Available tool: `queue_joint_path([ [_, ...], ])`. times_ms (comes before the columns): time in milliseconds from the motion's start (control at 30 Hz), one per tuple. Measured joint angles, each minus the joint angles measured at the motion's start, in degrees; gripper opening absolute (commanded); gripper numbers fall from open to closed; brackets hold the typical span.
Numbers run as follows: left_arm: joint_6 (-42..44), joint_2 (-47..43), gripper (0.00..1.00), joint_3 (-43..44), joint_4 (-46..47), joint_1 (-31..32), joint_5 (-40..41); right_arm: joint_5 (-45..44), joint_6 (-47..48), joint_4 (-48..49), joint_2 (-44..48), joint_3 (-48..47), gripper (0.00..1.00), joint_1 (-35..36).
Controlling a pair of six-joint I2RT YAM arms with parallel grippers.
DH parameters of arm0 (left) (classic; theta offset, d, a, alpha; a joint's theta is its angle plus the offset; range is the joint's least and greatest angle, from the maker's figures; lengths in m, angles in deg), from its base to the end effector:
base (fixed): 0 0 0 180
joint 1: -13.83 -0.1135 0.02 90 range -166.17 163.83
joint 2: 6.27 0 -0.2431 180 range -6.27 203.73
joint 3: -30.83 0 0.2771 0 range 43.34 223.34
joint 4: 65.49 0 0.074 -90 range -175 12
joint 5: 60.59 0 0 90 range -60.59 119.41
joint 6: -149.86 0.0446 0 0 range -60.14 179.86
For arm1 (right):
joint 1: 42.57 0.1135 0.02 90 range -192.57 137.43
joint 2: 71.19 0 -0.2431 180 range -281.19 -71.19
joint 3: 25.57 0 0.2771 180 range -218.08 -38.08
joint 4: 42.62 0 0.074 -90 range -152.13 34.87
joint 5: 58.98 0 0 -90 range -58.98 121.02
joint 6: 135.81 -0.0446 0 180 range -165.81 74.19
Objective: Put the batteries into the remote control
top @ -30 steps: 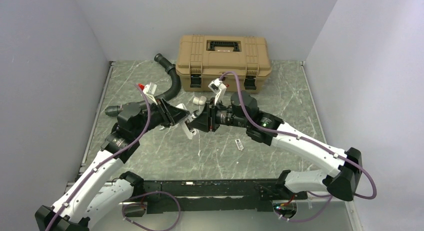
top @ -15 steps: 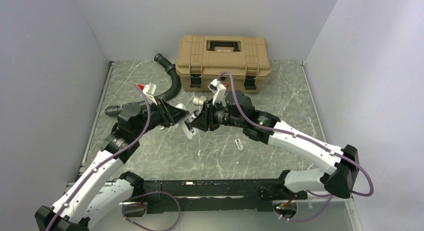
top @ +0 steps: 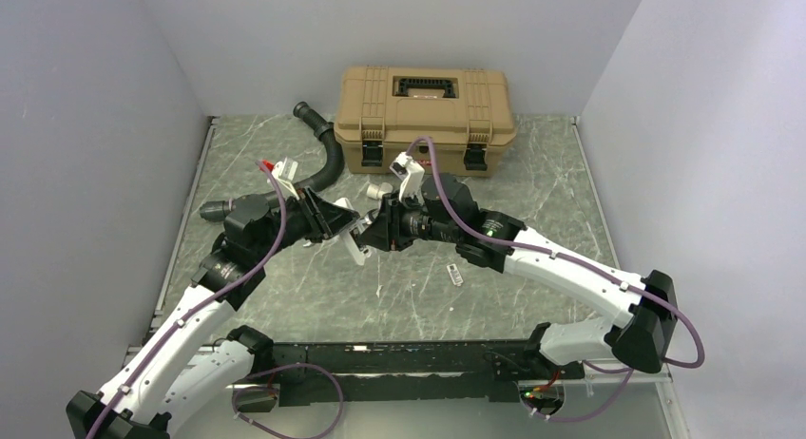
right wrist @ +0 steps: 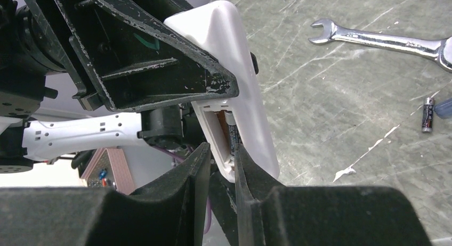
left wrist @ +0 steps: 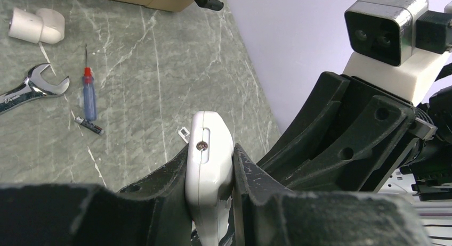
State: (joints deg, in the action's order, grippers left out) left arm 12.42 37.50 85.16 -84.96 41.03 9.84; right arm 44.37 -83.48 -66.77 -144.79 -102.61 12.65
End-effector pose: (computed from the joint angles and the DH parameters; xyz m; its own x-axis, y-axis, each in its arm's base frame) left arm 0.1991 -0.1191 0.3145 -0.6272 -0.4580 -0.6300 0.3889 0.5167 -0.7628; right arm 0.1842 0.2833 0.3218 -0.7233 0.0009 -0.6905 -0.6068 0.4764 0.6363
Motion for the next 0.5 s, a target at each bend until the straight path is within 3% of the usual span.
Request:
queue_joint_path([
  [500,0.02,0.00,0.00,0.00,-1.14,0.00,0.55,-0.28,-1.31,-0.13,-1.88,-0.59,0.20,0.00],
])
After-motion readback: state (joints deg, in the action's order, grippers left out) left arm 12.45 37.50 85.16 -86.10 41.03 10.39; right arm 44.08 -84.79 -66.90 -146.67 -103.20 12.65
